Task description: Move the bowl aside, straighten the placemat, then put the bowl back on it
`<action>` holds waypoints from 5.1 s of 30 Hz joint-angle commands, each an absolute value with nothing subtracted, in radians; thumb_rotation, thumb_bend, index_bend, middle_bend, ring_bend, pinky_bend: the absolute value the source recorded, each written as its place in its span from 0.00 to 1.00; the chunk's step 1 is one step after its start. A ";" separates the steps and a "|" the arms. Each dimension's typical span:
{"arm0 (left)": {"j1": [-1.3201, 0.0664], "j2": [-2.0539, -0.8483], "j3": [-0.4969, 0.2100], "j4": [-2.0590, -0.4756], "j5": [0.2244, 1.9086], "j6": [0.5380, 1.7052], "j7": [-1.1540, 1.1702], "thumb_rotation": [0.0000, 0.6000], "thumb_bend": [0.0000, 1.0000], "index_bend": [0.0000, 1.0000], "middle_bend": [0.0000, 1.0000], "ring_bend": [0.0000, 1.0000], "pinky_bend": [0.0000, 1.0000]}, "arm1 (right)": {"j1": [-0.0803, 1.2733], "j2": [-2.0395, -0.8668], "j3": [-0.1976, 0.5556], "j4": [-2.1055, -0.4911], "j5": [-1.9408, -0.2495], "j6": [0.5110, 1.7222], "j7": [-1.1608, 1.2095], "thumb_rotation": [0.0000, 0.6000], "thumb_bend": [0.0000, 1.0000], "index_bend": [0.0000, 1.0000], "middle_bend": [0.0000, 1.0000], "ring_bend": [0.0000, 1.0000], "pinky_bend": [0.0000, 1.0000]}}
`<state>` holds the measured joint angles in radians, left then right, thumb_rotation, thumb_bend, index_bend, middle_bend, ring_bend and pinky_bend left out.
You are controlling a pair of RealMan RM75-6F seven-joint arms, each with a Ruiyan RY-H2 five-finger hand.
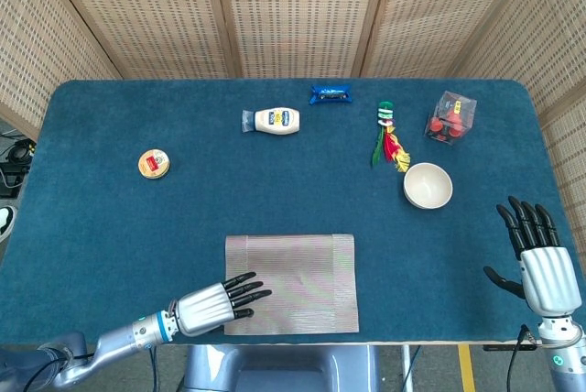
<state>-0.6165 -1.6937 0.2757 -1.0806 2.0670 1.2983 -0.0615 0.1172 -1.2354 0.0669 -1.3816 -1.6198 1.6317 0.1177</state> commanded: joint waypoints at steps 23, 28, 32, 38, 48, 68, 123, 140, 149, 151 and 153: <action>-0.635 -1.712 0.266 -1.097 2.021 1.261 -0.048 1.00 0.34 0.42 0.00 0.00 0.00 | 0.113 -1.231 0.070 -1.385 -1.629 1.637 0.121 1.00 0.00 0.07 0.00 0.00 0.00; -0.634 -1.719 0.269 -1.092 2.017 1.260 -0.049 1.00 0.43 0.48 0.00 0.00 0.00 | 0.113 -1.231 0.070 -1.384 -1.632 1.639 0.122 1.00 0.00 0.08 0.00 0.00 0.00; -0.634 -1.724 0.266 -1.091 2.010 1.258 -0.052 1.00 0.49 0.51 0.00 0.00 0.00 | 0.112 -1.230 0.071 -1.385 -1.633 1.642 0.125 1.00 0.00 0.08 0.00 0.00 0.00; -0.632 -1.731 0.261 -1.091 2.001 1.263 -0.056 1.00 0.56 0.68 0.00 0.00 0.00 | 0.111 -1.230 0.071 -1.385 -1.637 1.646 0.127 1.00 0.00 0.08 0.00 0.00 0.00; -0.617 -1.743 0.207 -1.122 1.934 1.287 -0.090 1.00 0.56 0.80 0.00 0.00 0.00 | 0.110 -1.232 0.071 -1.382 -1.643 1.652 0.128 1.00 0.00 0.08 0.00 0.00 0.00; -0.659 -1.633 -0.282 -1.466 1.244 1.026 -0.067 1.00 0.58 0.82 0.00 0.00 0.00 | 0.109 -1.236 0.065 -1.388 -1.660 1.658 0.112 1.00 0.00 0.08 0.00 0.00 0.00; -0.789 -1.648 -0.435 -1.015 0.825 0.931 0.182 1.00 0.00 0.00 0.00 0.00 0.00 | 0.113 -1.237 0.060 -1.392 -1.640 1.612 0.090 1.00 0.00 0.09 0.00 0.00 0.00; -0.592 -1.349 -0.308 -1.362 1.004 1.075 0.180 1.00 0.00 0.00 0.00 0.00 0.00 | 0.225 -1.251 0.040 -1.368 -1.702 1.447 -0.030 1.00 0.00 0.09 0.00 0.00 0.00; -0.434 -1.218 -0.215 -1.610 1.087 1.259 0.207 1.00 0.00 0.00 0.00 0.00 0.00 | 0.390 -1.275 0.059 -1.392 -1.715 1.229 -0.058 1.00 0.00 0.12 0.00 0.00 0.00; -0.395 -1.192 -0.191 -1.659 1.109 1.300 0.206 1.00 0.00 0.00 0.00 0.00 0.00 | 0.425 -1.295 0.064 -1.383 -1.708 1.185 -0.033 1.00 0.00 0.14 0.00 0.00 0.00; -0.363 -1.170 -0.172 -1.700 1.126 1.335 0.206 1.00 0.00 0.00 0.00 0.00 0.00 | 0.451 -1.313 0.068 -1.367 -1.706 1.157 -0.018 1.00 0.00 0.15 0.00 0.00 0.00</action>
